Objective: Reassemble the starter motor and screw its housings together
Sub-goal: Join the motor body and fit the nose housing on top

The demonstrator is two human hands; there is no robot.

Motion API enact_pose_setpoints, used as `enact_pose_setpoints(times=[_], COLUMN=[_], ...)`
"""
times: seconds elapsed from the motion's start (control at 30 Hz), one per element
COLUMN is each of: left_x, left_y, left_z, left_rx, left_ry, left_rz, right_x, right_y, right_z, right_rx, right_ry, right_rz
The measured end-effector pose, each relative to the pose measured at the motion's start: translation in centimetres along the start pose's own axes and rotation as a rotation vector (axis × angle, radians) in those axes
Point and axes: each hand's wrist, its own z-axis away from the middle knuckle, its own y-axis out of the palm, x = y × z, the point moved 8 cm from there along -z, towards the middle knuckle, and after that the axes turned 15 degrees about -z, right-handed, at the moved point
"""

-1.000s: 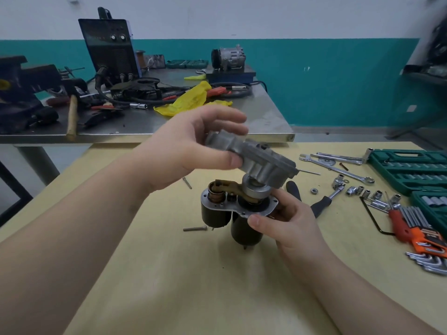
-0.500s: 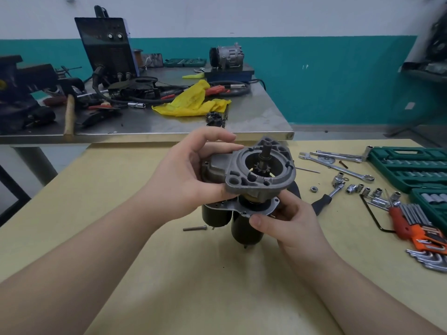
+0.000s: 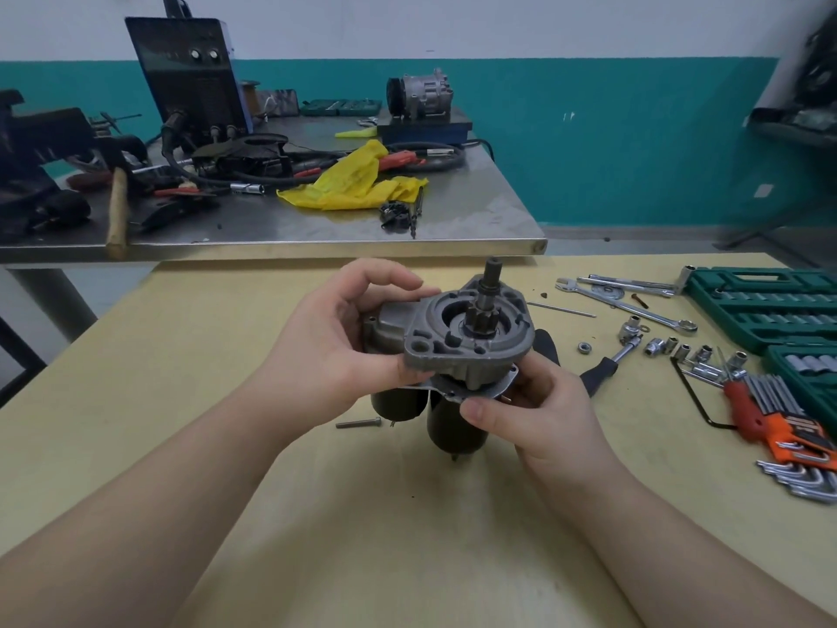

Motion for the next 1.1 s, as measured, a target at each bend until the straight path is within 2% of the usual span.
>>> enact_pose_setpoints(times=[0.6, 1.1], left_x=[1.4, 2.9], left_y=[0.8, 0.8], left_z=[0.6, 0.9], left_rx=[0.019, 0.095], left_ry=[0.006, -0.038], left_rz=[0.05, 0.107], right_x=[-0.5, 0.6], right_y=[-0.3, 0.7], right_z=[0.1, 0.4], right_rx=[0.026, 0.039], right_ry=[-0.023, -0.127], right_rz=[0.008, 0.104])
